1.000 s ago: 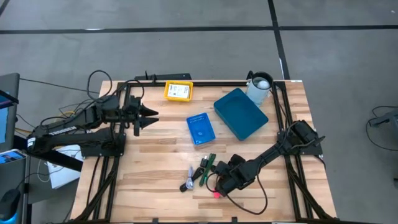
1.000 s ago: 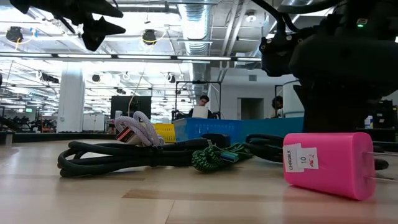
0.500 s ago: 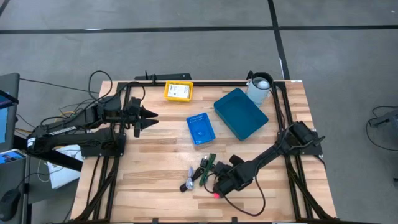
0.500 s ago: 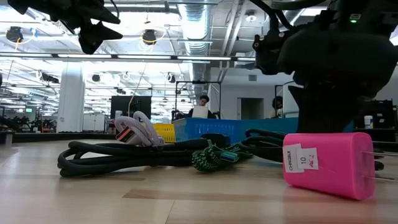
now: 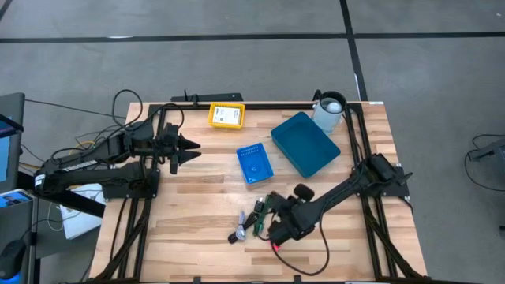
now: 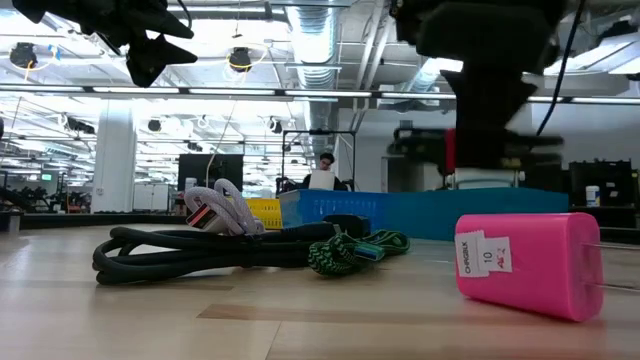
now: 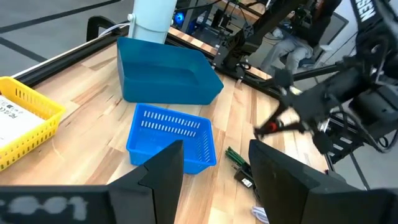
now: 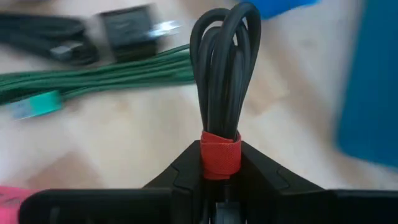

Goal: Pick and place items into bin
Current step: Put the black charger cable into the dark blue bin

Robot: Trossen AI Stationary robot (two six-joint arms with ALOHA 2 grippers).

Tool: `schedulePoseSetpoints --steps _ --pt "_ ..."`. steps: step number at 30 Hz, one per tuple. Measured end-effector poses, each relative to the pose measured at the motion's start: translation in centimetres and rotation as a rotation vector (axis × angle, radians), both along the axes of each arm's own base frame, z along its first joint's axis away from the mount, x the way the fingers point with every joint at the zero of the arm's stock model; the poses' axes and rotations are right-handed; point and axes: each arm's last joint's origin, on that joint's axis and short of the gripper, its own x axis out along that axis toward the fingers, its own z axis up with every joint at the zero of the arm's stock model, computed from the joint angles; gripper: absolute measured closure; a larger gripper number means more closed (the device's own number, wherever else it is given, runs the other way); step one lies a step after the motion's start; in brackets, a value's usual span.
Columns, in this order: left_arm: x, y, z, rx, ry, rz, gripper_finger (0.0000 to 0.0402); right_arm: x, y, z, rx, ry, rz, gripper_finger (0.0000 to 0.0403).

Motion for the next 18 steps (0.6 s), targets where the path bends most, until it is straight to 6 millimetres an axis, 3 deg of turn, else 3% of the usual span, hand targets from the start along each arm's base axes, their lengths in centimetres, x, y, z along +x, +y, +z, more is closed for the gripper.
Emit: schedulePoseSetpoints --steps 8,18 --pt "0.0 0.0 0.0 -0.020 -0.001 0.006 0.0230 0.0 -3.6 4.9 -0.179 0.141 -0.101 0.0334" --pt "-0.4 -0.1 -1.1 -0.064 0.114 0.009 0.0230 0.9 -10.9 8.3 -0.123 0.123 -0.151 0.0334"
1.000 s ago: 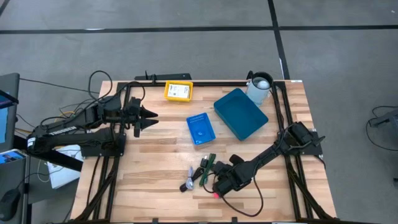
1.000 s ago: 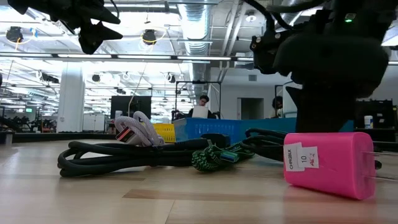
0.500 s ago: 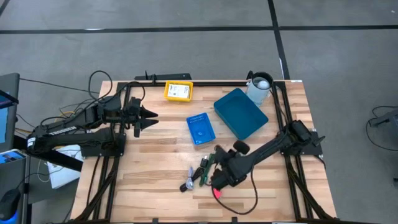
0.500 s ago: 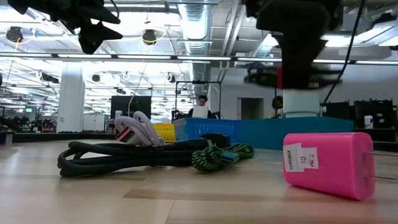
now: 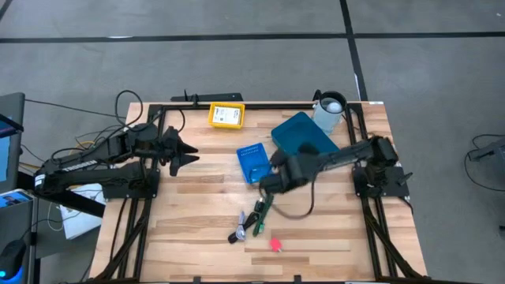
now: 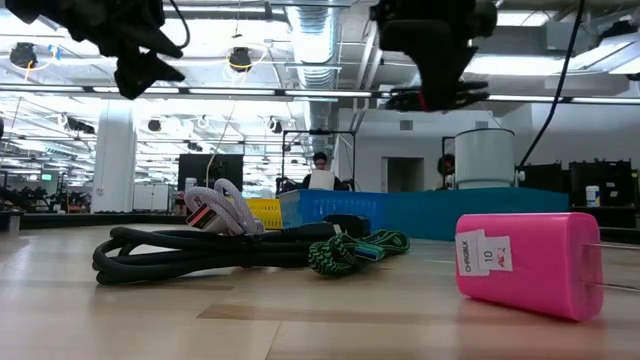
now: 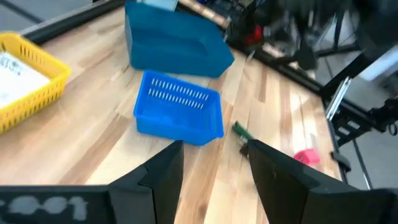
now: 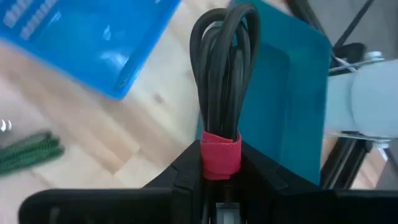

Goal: Pick and place items into bin
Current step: Put the black charger cable into the dark blue bin

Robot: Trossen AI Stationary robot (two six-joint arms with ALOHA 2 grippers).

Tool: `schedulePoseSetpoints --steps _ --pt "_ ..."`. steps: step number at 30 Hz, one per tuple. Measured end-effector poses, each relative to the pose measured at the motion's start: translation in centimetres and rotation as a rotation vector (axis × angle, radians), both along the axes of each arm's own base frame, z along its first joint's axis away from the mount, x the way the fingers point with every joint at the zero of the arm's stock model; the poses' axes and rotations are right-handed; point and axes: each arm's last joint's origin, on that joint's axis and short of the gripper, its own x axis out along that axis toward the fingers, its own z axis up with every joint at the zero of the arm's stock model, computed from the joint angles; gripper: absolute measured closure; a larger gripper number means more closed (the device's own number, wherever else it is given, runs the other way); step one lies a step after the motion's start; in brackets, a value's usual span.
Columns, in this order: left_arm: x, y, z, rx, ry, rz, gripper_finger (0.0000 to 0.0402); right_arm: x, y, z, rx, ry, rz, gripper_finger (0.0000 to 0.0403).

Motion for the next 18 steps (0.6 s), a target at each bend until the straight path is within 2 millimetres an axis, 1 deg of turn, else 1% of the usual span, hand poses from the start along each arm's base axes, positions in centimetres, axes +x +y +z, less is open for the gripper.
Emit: schedulePoseSetpoints --steps 2,5,8,14,18 --pt "-0.1 0.0 -0.2 -0.008 0.024 0.000 0.0230 -0.5 -1.7 0.9 0.002 0.009 -0.045 0.0335" --pt "-0.2 -0.1 -0.5 -0.017 0.050 0.000 0.0230 -0.2 -4.2 1.1 0.025 0.009 -0.089 0.0335" --pt "-0.3 -0.1 -0.6 -0.023 0.068 0.000 0.0230 -0.4 -6.6 1.5 0.051 0.028 -0.121 0.0335" --pt "-0.3 -0.1 -0.7 -0.034 0.082 0.003 0.0230 -0.7 -11.1 1.2 0.106 0.110 -0.132 0.0335" --pt "-0.3 -0.1 -0.7 -0.048 0.081 0.010 0.0230 -1.7 -13.6 0.1 0.130 0.167 -0.178 0.0335"
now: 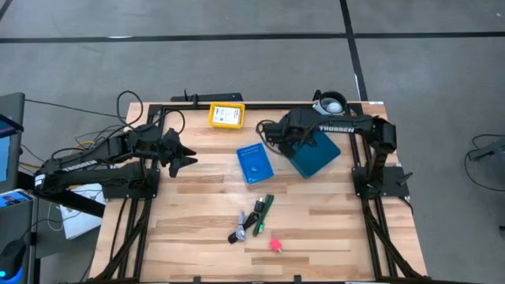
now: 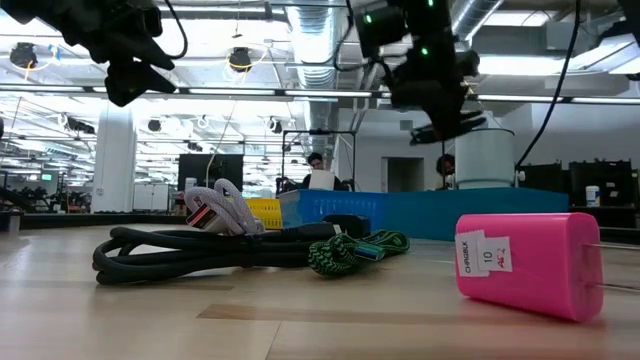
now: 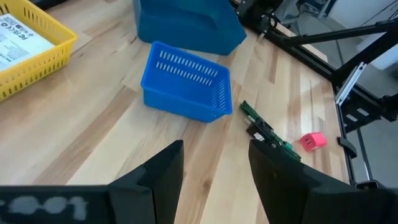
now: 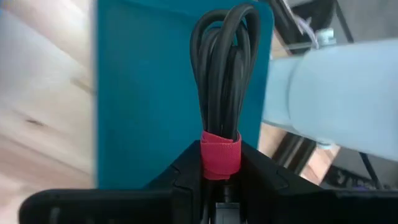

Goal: Pick and place items into bin
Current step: Put the black charger cable into the dark blue bin, then put the green charger cable into the dark blue bin

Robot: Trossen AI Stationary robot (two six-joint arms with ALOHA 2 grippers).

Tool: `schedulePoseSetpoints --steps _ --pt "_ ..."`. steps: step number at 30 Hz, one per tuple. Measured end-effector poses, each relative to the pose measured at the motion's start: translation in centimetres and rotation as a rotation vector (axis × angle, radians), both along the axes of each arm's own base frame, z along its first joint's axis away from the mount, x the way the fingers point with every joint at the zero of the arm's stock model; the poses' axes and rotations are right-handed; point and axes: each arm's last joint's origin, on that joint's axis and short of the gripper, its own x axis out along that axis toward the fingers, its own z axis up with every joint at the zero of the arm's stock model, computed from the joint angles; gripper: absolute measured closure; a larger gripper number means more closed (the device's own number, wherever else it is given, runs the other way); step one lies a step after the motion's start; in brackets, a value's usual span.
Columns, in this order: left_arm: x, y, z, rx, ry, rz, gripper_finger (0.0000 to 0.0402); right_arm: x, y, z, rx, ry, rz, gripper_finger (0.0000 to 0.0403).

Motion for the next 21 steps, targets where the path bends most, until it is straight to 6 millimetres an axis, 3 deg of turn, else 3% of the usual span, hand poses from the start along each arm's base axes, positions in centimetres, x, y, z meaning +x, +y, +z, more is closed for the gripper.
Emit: schedulePoseSetpoints --steps 5,11,21 --pt "0.0 0.0 0.0 -0.005 -0.001 0.003 0.0230 -1.1 -2.0 -2.2 0.104 -0.004 -0.002 0.0335" --pt "0.0 0.0 0.0 -0.007 -0.001 0.004 0.0230 -1.7 -2.5 -5.3 0.205 -0.066 0.012 0.0331" --pt "0.0 0.0 0.0 -0.017 -0.003 0.012 0.0230 -2.3 -1.3 -7.2 0.152 0.010 0.049 0.0217"
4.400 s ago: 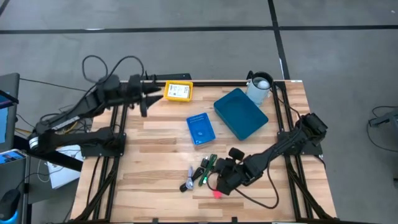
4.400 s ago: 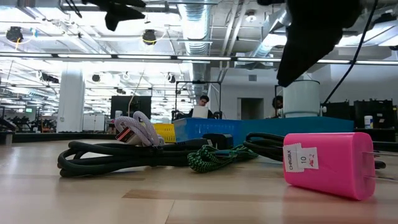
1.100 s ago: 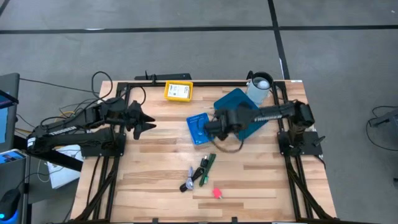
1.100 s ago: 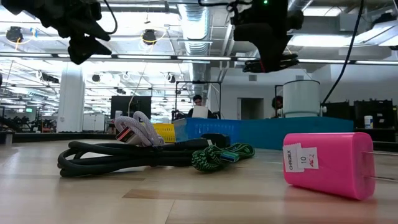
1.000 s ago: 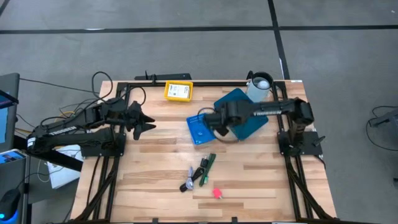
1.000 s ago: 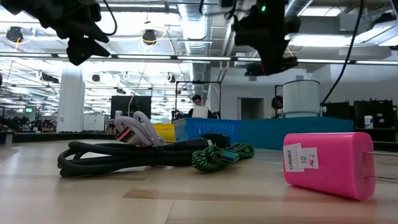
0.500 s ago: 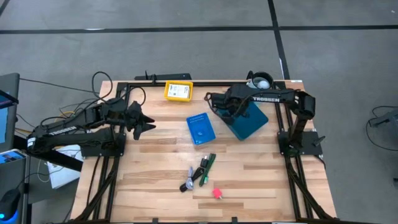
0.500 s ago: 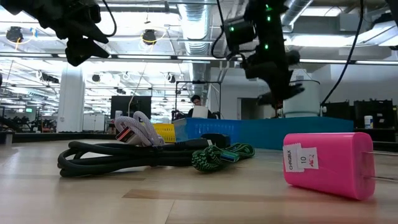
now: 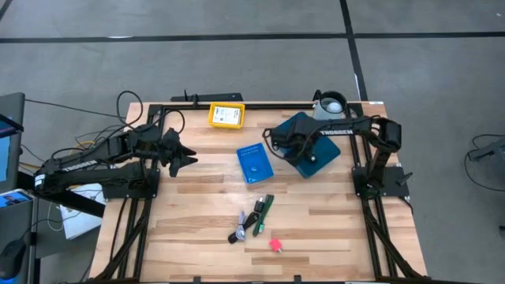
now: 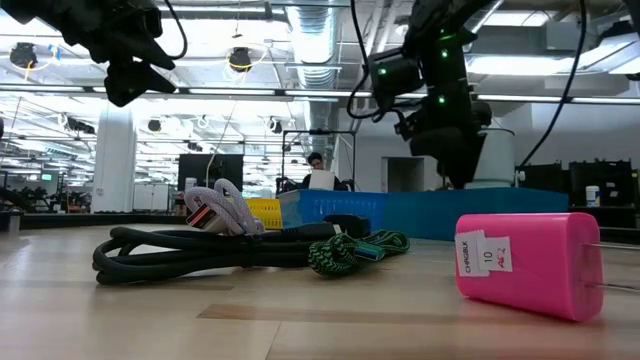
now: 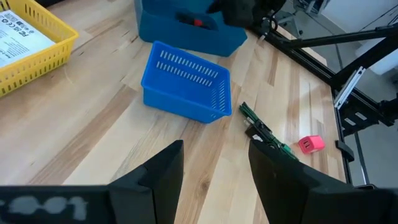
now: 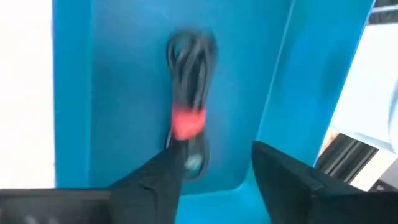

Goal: Pick and place items into bin
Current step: Put the green charger cable into the dark blue bin

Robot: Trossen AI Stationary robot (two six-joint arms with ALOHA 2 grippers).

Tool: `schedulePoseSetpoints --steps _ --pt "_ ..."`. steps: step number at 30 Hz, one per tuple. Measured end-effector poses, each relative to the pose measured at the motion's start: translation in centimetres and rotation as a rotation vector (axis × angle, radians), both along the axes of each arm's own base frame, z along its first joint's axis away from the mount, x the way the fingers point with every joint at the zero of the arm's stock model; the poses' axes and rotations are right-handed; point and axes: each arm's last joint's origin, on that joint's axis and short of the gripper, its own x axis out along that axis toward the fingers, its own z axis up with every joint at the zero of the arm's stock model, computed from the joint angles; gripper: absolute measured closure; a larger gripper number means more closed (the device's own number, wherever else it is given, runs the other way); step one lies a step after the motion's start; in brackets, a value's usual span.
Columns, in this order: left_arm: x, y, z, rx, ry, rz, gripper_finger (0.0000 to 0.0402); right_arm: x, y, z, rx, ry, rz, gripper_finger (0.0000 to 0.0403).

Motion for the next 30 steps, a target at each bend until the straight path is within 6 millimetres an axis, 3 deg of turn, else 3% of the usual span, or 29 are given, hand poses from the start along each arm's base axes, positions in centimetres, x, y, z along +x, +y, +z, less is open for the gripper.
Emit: schedulePoseSetpoints --steps 6,14,20,30 --pt "0.0 0.0 0.0 0.001 0.001 0.002 0.0230 0.3 1.1 0.0 0.002 -0.004 0.046 0.0160" --pt "0.0 0.0 0.0 0.001 0.000 0.003 0.0230 1.5 4.6 1.1 0.033 -0.049 0.173 0.0164" --pt "0.0 0.0 0.0 0.001 0.001 0.002 0.0230 3.0 9.6 2.5 0.080 -0.145 0.351 0.0175" --pt "0.0 0.2 0.0 0.034 0.011 0.067 0.0230 3.5 18.3 2.4 0.137 -0.306 0.712 0.0177"
